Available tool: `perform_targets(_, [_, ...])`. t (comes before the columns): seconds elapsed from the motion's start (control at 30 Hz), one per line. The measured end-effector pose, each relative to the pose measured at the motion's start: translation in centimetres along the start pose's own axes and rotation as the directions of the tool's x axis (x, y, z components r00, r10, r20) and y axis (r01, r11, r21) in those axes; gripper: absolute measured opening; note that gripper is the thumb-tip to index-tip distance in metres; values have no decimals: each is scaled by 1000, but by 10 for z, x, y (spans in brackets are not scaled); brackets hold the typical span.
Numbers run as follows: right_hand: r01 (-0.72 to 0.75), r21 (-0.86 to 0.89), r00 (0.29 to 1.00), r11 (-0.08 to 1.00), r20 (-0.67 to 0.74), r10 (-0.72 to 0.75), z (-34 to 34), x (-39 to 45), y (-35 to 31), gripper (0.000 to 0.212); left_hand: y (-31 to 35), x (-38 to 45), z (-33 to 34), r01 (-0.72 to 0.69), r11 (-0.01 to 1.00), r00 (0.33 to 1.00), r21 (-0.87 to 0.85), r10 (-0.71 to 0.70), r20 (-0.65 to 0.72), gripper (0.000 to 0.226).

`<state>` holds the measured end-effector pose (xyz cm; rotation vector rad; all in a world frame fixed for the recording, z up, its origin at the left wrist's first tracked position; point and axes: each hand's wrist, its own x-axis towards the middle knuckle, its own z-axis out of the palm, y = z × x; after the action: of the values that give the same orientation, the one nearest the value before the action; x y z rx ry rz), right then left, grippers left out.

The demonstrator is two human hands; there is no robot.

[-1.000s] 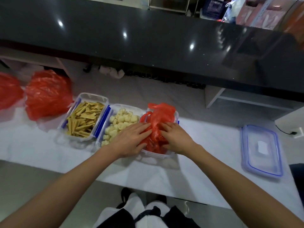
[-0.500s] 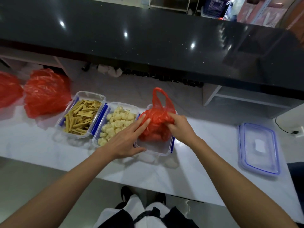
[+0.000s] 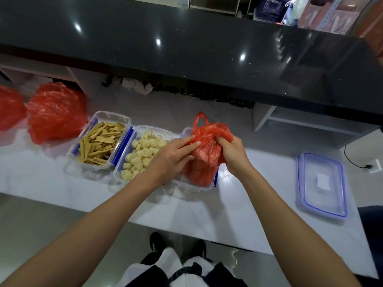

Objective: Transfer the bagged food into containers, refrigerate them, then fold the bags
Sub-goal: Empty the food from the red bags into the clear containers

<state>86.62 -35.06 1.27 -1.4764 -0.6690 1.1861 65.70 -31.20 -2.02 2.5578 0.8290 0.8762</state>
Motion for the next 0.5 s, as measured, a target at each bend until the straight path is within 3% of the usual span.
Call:
perform_targets(0.07, [-12, -62, 999, 998, -34, 10, -1, 5, -1, 9, 3, 5, 0, 101, 994, 995, -41, -101, -5, 38])
perform_targets(0.13, [24, -258, 998, 966, -44, -37, -2, 11, 2, 9, 1, 9, 0, 219, 975, 976, -39, -218, 26, 31])
perform_targets(0.23, [116, -503, 991, 857, -2, -135, 0, 10, 12, 48, -6, 11, 2, 358, 930, 925, 88, -366, 102, 30])
perform_targets(0.3, [267, -660, 957, 702, 98, -272, 2, 2, 22, 65, -10, 6, 5, 356, 919, 922, 170, -374, 95, 37])
perform_targets(0.4, [479, -819, 834, 315, 313, -454, -4, -17, 39, 71, -7, -10, 4, 256, 939, 961, 229, -274, 48, 52])
perform_targets(0.5, [601, -784, 751, 156, 487, -445, -18, -30, 59, 79, -4, -28, -2, 89, 965, 993, 248, -106, 55, 54])
